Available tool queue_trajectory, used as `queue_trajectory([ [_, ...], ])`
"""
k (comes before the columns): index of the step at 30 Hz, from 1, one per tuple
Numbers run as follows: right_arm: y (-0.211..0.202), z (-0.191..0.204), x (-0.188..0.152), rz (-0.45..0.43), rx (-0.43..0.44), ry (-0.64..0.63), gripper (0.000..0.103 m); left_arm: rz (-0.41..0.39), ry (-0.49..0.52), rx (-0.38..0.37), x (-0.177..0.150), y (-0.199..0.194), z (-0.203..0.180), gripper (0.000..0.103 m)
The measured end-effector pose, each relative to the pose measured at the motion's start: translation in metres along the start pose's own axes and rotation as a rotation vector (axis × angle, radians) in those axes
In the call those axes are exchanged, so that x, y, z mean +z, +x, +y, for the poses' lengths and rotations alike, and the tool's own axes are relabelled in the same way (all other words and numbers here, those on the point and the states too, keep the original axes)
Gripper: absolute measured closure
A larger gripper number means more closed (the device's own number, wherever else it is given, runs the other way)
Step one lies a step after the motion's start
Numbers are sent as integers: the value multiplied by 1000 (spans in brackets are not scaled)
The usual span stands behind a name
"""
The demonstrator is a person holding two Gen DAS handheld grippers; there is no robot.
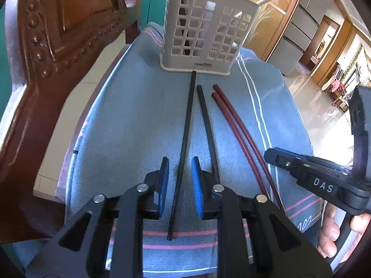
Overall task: Organize utensils
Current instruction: 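Grasp a black chopstick with the left tool while the right tool grasps a red chopstick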
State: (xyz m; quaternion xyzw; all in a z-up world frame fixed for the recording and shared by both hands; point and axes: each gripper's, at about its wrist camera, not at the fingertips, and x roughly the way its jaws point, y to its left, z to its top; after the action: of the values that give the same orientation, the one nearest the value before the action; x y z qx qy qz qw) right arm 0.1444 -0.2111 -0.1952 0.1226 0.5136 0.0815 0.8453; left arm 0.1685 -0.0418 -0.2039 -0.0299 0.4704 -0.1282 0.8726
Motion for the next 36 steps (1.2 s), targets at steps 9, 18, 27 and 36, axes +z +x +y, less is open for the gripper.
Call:
queue_trajectory([
  [9, 20, 19, 8, -8, -94, -55, 88, 26, 12, 31, -2, 19, -4, 82],
  [18, 9, 1, 3, 9, -129, 25, 95, 66, 4, 23, -13, 11, 1, 95],
  [27, -19, -22, -10, -8, -166, 24, 89, 84, 27, 13, -31, -4, 6, 95],
  [36, -9, -25, -9, 5, -185, 23, 85, 78, 38, 40, -26, 2, 4, 90],
])
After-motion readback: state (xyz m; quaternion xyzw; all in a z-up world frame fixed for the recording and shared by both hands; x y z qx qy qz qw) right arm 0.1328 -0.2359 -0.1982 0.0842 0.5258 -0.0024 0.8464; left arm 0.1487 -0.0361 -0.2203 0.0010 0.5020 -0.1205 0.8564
